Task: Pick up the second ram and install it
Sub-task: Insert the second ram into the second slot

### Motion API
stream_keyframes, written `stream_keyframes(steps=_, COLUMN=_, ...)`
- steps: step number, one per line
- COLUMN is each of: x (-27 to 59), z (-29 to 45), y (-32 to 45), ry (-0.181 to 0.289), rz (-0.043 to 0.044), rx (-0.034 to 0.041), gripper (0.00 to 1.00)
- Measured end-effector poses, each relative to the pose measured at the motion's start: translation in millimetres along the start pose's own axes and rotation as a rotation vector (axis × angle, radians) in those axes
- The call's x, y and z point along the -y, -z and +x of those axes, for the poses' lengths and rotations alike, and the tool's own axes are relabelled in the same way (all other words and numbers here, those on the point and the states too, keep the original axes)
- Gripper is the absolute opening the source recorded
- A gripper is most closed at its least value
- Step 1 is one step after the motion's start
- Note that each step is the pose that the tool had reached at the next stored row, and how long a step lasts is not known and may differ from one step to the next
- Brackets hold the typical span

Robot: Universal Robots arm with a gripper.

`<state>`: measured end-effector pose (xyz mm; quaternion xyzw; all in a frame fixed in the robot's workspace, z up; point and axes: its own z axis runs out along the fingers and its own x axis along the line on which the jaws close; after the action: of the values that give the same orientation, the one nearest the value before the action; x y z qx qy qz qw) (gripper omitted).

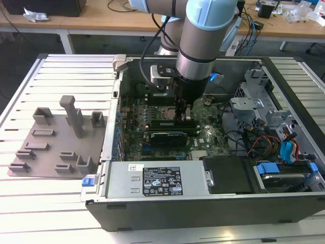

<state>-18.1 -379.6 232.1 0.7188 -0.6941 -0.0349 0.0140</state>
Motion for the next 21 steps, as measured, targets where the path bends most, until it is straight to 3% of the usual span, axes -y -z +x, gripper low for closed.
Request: stream_keyframes(steps=21, x=1.2, z=-2.1, y=-7.8, ry=-0.014, rz=0.0004, rx=0.003, gripper=0.14)
